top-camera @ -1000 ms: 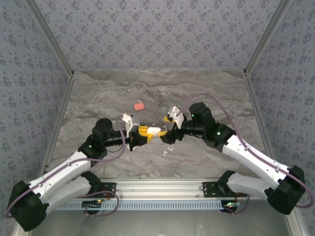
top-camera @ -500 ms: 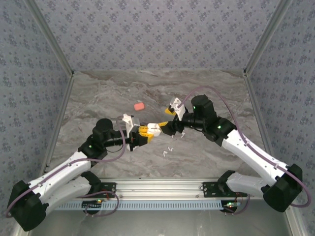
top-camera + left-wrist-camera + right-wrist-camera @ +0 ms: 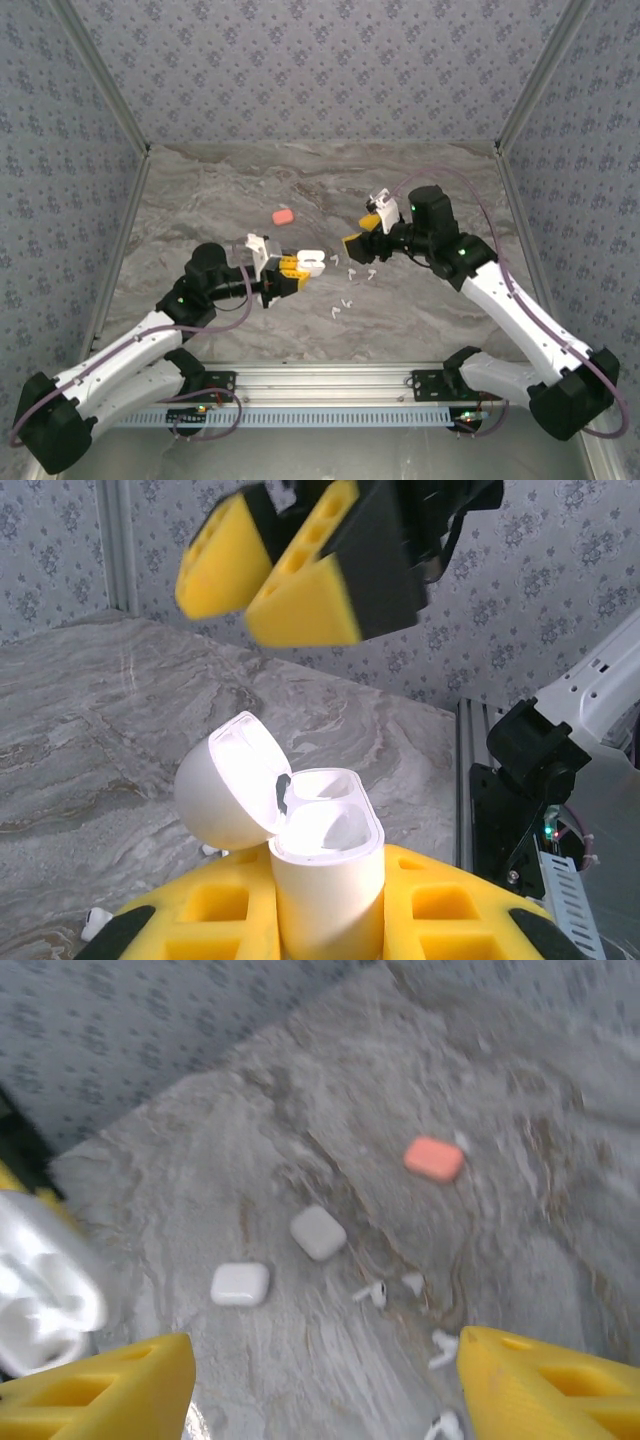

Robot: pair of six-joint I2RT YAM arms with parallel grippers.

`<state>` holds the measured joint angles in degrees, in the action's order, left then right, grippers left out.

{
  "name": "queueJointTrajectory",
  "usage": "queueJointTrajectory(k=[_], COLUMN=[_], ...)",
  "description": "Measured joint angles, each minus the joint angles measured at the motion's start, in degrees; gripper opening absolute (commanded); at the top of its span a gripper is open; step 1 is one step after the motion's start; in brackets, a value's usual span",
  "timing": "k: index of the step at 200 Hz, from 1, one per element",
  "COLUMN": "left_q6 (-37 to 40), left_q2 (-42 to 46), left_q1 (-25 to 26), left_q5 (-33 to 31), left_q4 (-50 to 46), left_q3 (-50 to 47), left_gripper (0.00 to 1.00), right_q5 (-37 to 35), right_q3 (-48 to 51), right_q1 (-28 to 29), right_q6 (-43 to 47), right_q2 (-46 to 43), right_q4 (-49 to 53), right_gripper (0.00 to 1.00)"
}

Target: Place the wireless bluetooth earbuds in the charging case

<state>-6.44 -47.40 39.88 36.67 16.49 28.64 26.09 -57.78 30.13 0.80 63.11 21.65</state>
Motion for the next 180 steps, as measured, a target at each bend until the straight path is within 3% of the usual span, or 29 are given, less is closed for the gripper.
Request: queueJointTrajectory(k=[78, 180], left_q6=[0.0, 0.0], left_q2=[3.1, 6.8], left_q1=[0.0, 0.0], left_q5=[-0.2, -0.5], left_q4=[-0.4, -2.7], left_q3=[-1.8, -2.6], left_gripper=[0.0, 0.0], right_q5=[-7.1, -7.2], right_q3=[-1.5, -17.2], right_q1=[-0.3, 6.6], right_q6=[-2.8, -3.0], right_q2=[19.8, 44.6], right_q4=[5.0, 0.5], right_gripper=[0.55, 0.49])
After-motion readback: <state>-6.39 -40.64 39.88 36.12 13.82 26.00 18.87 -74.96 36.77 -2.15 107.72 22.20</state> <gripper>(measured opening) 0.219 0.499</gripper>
